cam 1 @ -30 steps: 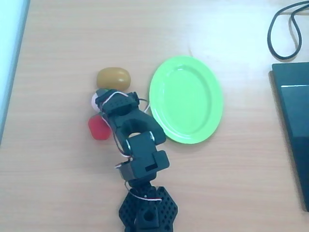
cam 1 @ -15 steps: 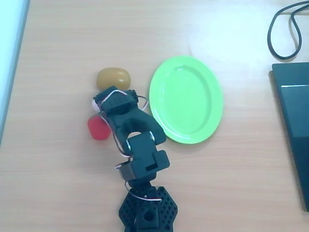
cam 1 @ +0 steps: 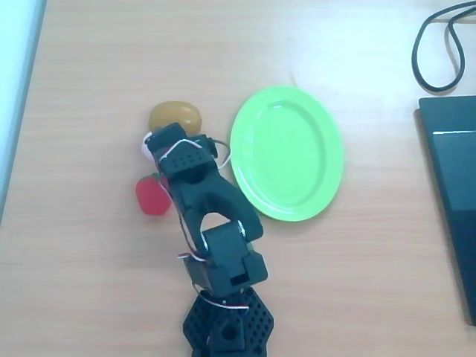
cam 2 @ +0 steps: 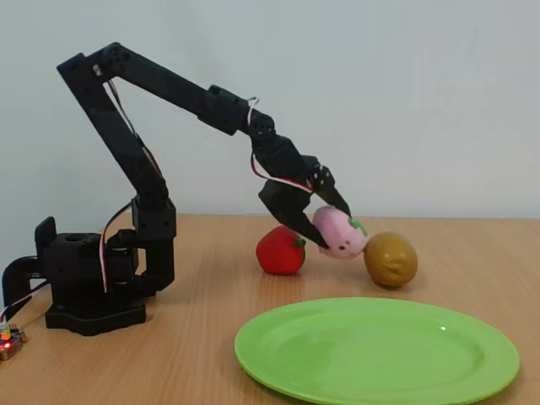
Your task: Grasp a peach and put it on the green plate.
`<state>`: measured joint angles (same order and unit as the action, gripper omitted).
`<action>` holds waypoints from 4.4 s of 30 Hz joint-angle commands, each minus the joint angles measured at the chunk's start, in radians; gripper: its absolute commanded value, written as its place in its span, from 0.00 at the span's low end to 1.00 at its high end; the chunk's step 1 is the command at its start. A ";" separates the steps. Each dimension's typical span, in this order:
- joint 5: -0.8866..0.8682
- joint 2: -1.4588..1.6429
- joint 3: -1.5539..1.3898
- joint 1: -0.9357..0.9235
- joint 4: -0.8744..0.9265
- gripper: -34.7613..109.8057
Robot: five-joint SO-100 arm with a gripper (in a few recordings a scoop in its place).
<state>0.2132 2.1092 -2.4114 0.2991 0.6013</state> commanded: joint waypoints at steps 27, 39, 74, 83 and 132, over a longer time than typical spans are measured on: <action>-0.241 0.078 -0.003 -0.623 -0.064 0.32; -0.324 -0.095 0.084 -0.759 -0.077 0.31; -0.172 -0.055 0.083 -0.781 -0.083 0.49; -0.072 -0.048 0.080 -0.776 -0.084 0.53; -0.291 1.100 -0.630 -0.348 -0.077 0.18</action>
<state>-0.0598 3.1861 -3.0127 -0.0383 0.5231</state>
